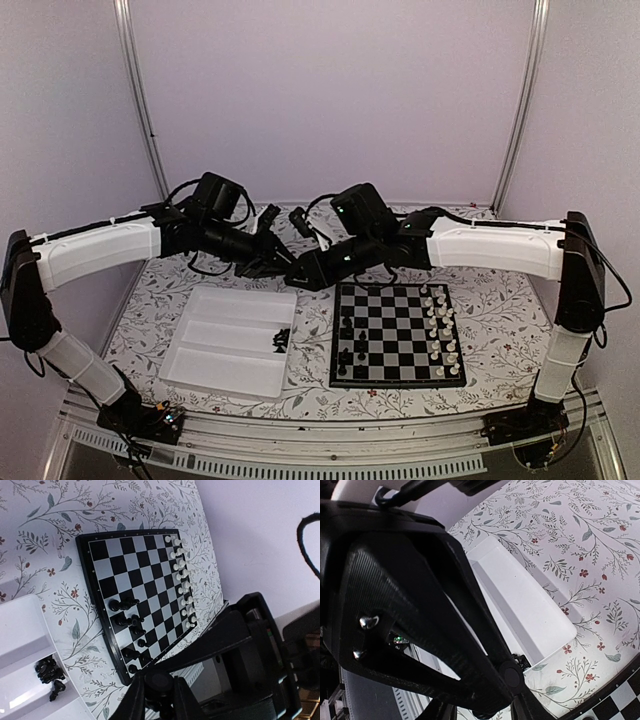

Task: Set up the chess pieces on the board
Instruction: Place the chess piece on the chessboard.

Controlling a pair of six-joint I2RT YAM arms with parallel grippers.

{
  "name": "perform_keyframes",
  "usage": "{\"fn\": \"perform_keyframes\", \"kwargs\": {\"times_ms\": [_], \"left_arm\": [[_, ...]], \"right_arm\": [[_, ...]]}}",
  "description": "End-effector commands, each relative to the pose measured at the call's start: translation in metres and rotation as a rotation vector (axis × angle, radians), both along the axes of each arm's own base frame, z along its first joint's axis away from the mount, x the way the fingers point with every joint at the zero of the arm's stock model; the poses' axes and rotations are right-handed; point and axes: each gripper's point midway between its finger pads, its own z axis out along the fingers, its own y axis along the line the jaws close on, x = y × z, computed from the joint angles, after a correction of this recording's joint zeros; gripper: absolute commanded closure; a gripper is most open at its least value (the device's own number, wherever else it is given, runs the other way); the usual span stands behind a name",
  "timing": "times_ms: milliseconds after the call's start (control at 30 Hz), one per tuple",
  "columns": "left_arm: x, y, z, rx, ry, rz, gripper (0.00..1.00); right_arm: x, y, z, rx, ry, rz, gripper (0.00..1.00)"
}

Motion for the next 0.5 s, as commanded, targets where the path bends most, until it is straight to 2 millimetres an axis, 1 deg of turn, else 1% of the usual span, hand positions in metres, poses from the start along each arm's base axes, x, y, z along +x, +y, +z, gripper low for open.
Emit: {"fn": "perform_keyframes", "kwargs": {"times_ms": [0,100,233,367,467], "left_arm": [[0.005,0.004,0.011,-0.030,-0.029,0.014,0.80],[0.006,0.005,0.009,-0.028,-0.029,0.016,0.80],[0.006,0.005,0.006,-0.027,-0.022,0.016,0.80],[0.009,0.010,0.003,-0.010,-0.023,0.042,0.79],[0.014,0.021,0.003,0.009,-0.043,0.079,0.78]], "right_arm": [[0.002,0.000,0.012,0.002,-0.053,0.013,0.66],[0.001,-0.003,0.016,0.004,-0.064,0.011,0.73],[-0.001,-0.005,0.022,0.017,-0.078,0.017,0.87],[-0.002,-0.010,0.025,0.013,-0.086,0.015,0.90],[-0.006,-0.017,0.019,-0.003,-0.078,0.008,0.92]]}}
